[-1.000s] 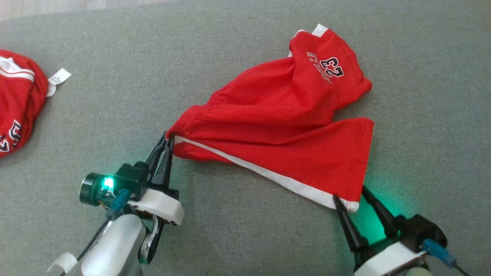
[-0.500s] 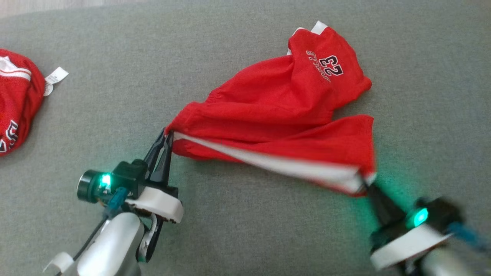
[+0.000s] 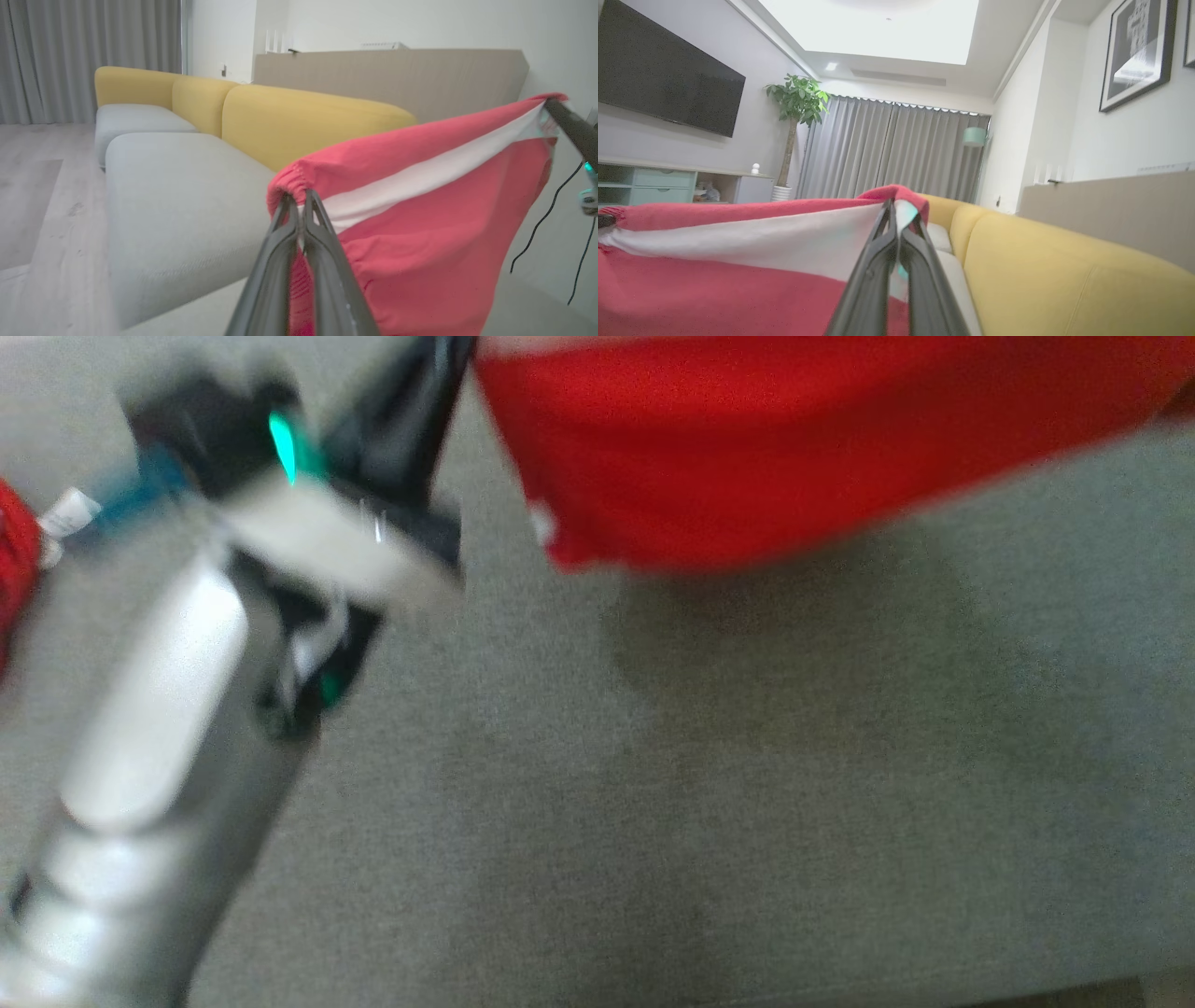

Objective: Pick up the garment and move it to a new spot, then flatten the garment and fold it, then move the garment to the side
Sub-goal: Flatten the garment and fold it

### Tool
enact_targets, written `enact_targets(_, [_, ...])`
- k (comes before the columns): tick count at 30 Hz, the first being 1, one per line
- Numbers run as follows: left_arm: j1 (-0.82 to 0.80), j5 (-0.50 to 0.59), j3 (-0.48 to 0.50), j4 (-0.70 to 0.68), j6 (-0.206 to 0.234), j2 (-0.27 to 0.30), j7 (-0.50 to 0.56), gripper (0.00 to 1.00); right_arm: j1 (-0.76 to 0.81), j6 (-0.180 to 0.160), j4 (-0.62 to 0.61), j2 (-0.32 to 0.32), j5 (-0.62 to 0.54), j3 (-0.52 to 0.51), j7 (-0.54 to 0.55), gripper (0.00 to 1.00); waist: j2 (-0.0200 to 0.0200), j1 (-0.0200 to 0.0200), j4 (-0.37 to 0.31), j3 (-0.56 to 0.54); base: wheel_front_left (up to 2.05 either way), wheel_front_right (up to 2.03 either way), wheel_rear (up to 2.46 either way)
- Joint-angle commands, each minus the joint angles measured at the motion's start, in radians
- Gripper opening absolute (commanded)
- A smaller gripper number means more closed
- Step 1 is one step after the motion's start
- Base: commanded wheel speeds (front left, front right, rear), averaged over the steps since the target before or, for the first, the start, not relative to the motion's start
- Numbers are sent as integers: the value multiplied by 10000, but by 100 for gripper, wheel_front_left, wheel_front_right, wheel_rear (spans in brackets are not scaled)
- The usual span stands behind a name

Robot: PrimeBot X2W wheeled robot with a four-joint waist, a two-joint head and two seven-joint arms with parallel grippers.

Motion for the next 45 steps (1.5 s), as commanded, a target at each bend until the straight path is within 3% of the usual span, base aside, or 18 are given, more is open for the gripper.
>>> enact_targets(1, [-683, -151, 519, -365, -65, 171, 199, 0, -478, -7, -111, -413, 61, 77, -53, 0, 0, 0, -63, 542, 0, 0, 0])
enact_targets(5, [-2893, -651, 714, 61, -338, -129, 860, 0, -3072, -7, 1154, -889, 488, 7, -53, 0, 0, 0, 27, 1376, 0, 0, 0])
enact_targets(10, [-5463, 22, 627, 1644, -548, -476, 63, 0, -5359, -7, 2237, -1169, 177, -305, -53, 0, 0, 0, 190, 1976, 0, 0, 0])
enact_targets(13, [-6377, 413, 432, 2397, -629, -711, -844, 0, -6003, -7, 2160, -1250, -216, -738, -53, 0, 0, 0, 286, 2087, 0, 0, 0])
enact_targets(16, [-6319, 357, 119, 2969, -687, -796, -1388, 0, -5552, -7, 1918, -1248, -269, -610, -53, 0, 0, 0, 323, 2038, 0, 0, 0])
enact_targets(20, [-5051, 257, -567, 3236, -722, -460, -1791, 0, -3869, -7, 1623, -1224, -81, -313, -53, 0, 0, 0, 327, 1995, 0, 0, 0])
enact_targets(25, [-2217, 178, -1163, 2781, -613, 11, -2700, 0, -919, -7, 1160, -597, 44, -501, -53, 0, 0, 0, 248, 1790, 0, 0, 0])
enact_targets(27, [-309, 447, -1627, 2502, -274, 307, -3272, 0, 884, -7, 908, -31, 240, -694, -53, 0, 0, 0, 179, 1448, 0, 0, 0])
enact_targets(32, [2467, 418, -2094, 2104, 493, 525, -3744, 0, 3456, -7, 508, 546, 186, -785, -53, 0, 0, 0, 28, 635, 0, 0, 0])
enact_targets(33, [2467, 418, -2094, 2104, 493, 525, -3744, 0, 3456, -7, 508, 546, 186, -785, -53, 0, 0, 0, 28, 635, 0, 0, 0])
enact_targets(40, [5210, -120, -2112, 810, 1610, 879, -3804, 0, 6094, -7, -354, 667, 386, -918, -53, 0, 0, 0, -88, -140, 0, 0, 0])
enact_targets(45, [5912, -867, -1849, -511, 1838, 825, -3702, 0, 6460, -7, -956, 710, 859, -1161, -36, 0, 0, 0, -5, -349, 0, 0, 0])
